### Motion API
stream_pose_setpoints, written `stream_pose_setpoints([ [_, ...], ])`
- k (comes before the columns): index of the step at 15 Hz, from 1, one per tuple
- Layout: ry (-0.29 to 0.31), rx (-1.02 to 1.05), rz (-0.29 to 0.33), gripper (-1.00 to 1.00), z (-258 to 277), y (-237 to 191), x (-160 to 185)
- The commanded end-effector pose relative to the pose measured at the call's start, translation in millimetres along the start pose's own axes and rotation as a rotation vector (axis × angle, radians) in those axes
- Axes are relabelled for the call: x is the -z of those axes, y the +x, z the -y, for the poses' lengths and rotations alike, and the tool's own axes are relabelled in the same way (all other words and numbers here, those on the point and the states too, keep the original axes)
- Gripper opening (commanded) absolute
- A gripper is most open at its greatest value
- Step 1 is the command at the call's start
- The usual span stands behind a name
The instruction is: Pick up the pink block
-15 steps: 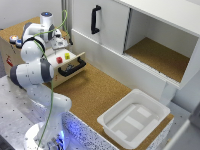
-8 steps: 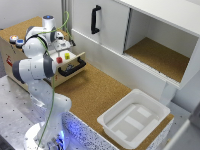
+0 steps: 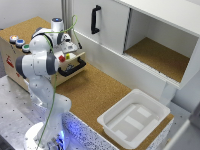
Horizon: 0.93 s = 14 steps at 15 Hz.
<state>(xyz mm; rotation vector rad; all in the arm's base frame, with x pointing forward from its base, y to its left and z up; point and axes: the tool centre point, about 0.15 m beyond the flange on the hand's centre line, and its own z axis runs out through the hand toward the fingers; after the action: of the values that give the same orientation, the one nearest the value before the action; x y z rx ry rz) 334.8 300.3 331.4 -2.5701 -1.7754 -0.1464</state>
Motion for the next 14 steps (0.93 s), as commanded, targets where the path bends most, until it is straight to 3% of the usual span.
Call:
stream_pose_setpoints([
  [1,-0.017,-0.011,-0.012,-1.00,-5,7,-8],
  [9,-0.027,-0.104,0.008,-1.00,-3,1,-2],
  [11,-0.006,-0.222,-0.054,-1.00,-15,-5,29],
  [14,-0.106,-0.349,-0.097,-1.00,-32,-22,93],
])
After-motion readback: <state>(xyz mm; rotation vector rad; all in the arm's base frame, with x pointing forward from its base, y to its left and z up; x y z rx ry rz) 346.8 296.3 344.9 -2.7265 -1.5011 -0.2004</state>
